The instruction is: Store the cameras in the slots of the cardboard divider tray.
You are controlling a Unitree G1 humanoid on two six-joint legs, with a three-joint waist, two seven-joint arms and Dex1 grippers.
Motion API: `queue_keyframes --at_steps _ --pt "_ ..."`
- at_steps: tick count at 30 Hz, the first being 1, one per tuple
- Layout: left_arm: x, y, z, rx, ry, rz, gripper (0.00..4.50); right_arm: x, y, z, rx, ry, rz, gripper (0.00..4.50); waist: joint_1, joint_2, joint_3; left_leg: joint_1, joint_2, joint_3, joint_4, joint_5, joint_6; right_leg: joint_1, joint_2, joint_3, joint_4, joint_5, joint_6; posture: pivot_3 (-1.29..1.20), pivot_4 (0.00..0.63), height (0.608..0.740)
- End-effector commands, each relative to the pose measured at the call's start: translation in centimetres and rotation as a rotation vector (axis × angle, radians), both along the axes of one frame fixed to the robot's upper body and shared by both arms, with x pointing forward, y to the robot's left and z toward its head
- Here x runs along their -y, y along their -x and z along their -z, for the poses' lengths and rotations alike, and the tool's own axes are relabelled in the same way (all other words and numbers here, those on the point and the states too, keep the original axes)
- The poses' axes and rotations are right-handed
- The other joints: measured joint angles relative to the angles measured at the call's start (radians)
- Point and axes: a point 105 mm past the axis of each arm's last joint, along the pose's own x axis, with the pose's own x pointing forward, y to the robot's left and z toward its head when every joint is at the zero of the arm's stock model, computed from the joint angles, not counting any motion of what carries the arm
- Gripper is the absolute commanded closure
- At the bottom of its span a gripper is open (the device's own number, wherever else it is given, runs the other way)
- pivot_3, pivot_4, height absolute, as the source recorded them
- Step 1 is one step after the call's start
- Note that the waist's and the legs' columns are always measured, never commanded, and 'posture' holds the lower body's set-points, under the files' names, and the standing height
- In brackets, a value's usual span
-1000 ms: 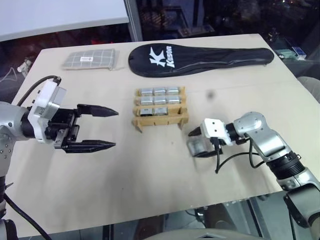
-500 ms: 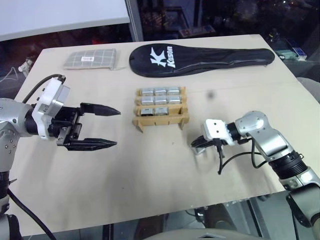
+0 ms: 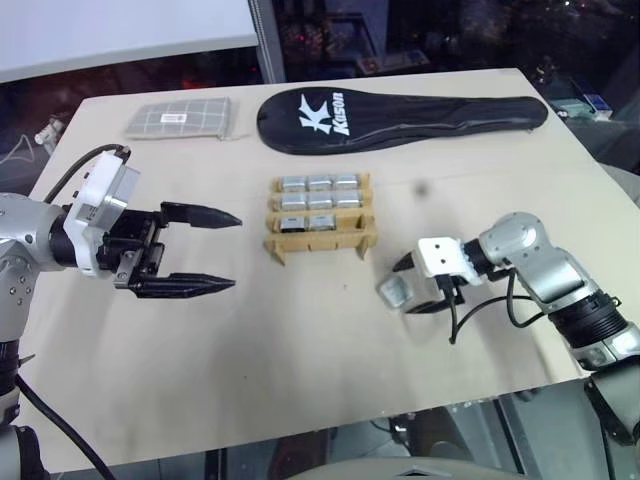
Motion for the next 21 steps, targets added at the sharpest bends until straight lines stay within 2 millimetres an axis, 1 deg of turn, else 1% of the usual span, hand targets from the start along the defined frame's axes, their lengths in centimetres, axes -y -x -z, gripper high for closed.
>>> queue_keyframes --at_steps 1,5,7,9,10,11,12,16,19,21 --pt "0.3 0.2 -0.8 0.034 -0.009 0.009 0.0 -0.5 -0.4 -0.3 0.059 0.012 -0.041 0.52 0.0 0.0 0.0 0.0 0.0 0.0 0.0 0.0 0.0 0.0 0.0 0.0 0.0 0.0 0.0 0.0 0.15 0.74" --pt "0.3 0.2 -0.8 0.036 -0.005 0.009 0.0 -1.0 -0.6 -0.2 0.053 -0.02 -0.041 0.52 -0.002 0.0 0.0 0.0 0.0 0.0 0.0 0.0 0.0 0.0 0.0 0.0 0.0 0.0 0.0 0.0 0.15 0.74" --pt "0.3 0.2 -0.9 0.034 -0.004 0.008 0.0 -1.4 -0.6 -0.5 0.05 -0.05 -0.039 1.01 -0.004 0.0 0.0 0.001 0.0 0.0 0.0 0.0 0.0 0.0 0.001 0.0 0.0 0.0 0.0 0.0 0.15 0.74" --pt "0.3 0.1 -0.9 0.032 -0.004 0.007 0.0 -1.4 -0.6 -0.6 0.051 -0.052 -0.044 1.73 -0.005 0.0 0.0 0.001 0.001 0.001 0.0 0.0 0.0 0.0 0.002 0.001 0.001 0.0 0.0 0.0 0.15 0.74" --pt "0.3 0.1 -0.8 0.031 -0.004 0.006 0.0 -1.4 -0.6 -0.7 0.047 -0.059 -0.044 2.22 -0.004 0.0 0.0 0.001 0.001 0.001 0.0 0.0 0.0 0.0 0.002 0.001 0.001 0.0 0.0 0.0 0.15 0.74" --pt "0.3 0.1 -0.8 0.03 -0.003 0.008 0.0 -1.4 -0.5 -0.7 0.045 -0.063 -0.043 2.58 -0.003 0.0 0.0 0.002 0.001 0.0 0.0 0.0 0.0 0.0 0.002 0.001 0.001 0.0 0.0 0.0 0.15 0.74" --pt "0.4 0.1 -0.7 0.028 -0.003 0.009 0.0 -1.4 -0.4 -0.7 0.042 -0.064 -0.044 2.74 -0.002 0.0 0.0 0.002 0.001 0.0 0.0 0.0 0.0 0.0 0.002 0.0 0.002 0.0 0.0 0.0 0.15 0.74" --pt "0.6 0.0 -0.7 0.028 0.001 0.012 0.0 -1.3 -0.2 -1.2 0.035 -0.093 -0.037 2.74 -0.001 0.0 0.0 0.001 0.001 0.0 0.001 0.0 0.0 0.0 0.001 0.001 0.001 0.0 0.0 0.0 0.15 0.74" --pt "0.9 -0.1 -0.4 0.02 0.005 0.004 0.0 -1.8 0.0 -2.4 0.025 -0.165 -0.019 2.74 0.0 0.0 0.0 0.0 0.0 0.0 0.001 0.0 0.0 0.0 0.0 0.0 0.001 0.0 0.0 0.0 0.15 0.74" --pt "1.4 -0.5 0.3 -0.028 0.023 -0.033 0.0 -2.4 0.1 -3.3 0.039 -0.21 -0.013 2.74 0.0 0.0 0.0 0.0 0.0 0.0 0.001 0.0 0.0 0.0 0.0 0.0 0.001 0.0 0.0 0.0 0.15 0.74"
